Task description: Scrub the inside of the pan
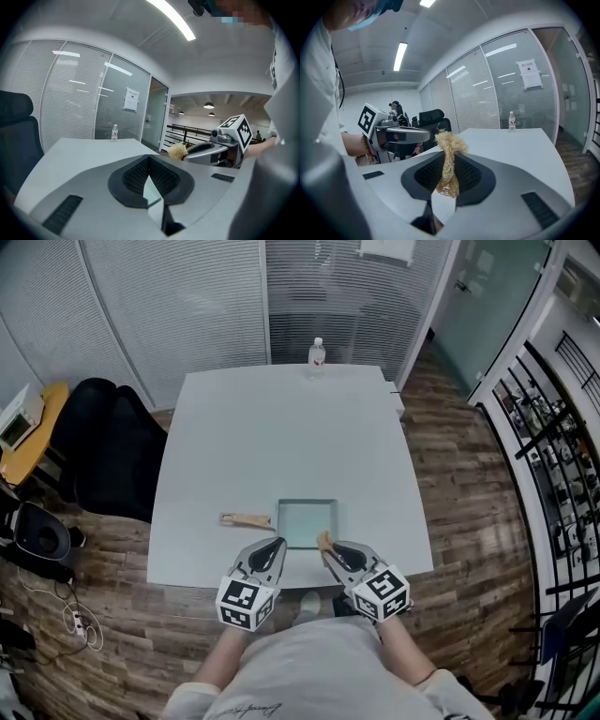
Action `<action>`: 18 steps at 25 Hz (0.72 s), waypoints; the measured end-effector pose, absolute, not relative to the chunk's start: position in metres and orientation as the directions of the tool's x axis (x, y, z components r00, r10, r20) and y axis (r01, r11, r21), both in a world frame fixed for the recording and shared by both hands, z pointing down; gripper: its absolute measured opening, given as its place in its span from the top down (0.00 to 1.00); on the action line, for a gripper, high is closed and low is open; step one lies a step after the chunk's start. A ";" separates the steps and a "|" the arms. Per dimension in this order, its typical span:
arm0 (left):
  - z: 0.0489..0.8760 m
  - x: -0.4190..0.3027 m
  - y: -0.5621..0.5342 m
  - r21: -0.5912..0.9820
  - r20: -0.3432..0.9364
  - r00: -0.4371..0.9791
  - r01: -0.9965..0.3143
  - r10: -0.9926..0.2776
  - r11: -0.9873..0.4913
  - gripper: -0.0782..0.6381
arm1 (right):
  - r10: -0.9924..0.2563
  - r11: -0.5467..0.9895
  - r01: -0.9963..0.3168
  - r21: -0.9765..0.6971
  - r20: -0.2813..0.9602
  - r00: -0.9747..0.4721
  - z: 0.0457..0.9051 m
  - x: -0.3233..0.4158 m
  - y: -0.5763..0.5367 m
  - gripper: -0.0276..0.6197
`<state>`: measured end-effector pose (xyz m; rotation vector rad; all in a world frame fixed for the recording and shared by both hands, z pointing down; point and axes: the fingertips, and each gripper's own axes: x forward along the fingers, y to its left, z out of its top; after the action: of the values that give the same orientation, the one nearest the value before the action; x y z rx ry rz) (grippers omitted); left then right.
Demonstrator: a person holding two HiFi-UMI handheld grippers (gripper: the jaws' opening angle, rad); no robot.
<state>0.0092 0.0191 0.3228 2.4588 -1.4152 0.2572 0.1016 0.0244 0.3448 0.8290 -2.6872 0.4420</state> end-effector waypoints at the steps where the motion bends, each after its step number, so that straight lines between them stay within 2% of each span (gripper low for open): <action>1: 0.321 0.012 0.013 0.157 0.294 0.498 -0.867 -0.816 -0.473 0.88 | -0.491 0.790 -0.580 -0.200 0.361 -0.793 0.344 0.104 0.019 0.84; 8: 0.327 0.013 -0.003 0.150 0.322 0.486 -0.873 -0.812 -0.463 0.88 | -0.499 0.777 -0.590 -0.218 0.358 -0.789 0.349 0.119 -0.010 0.84; 18: 0.337 -0.002 -0.020 0.163 0.372 0.532 -0.844 -0.761 -0.511 0.88 | -0.498 0.752 -0.614 -0.240 0.405 -0.767 0.362 0.103 -0.022 0.84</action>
<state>-0.0024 -0.0198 0.3370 2.4511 -1.3302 0.3629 0.1028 -0.0215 0.3623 0.8613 -2.6342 0.5208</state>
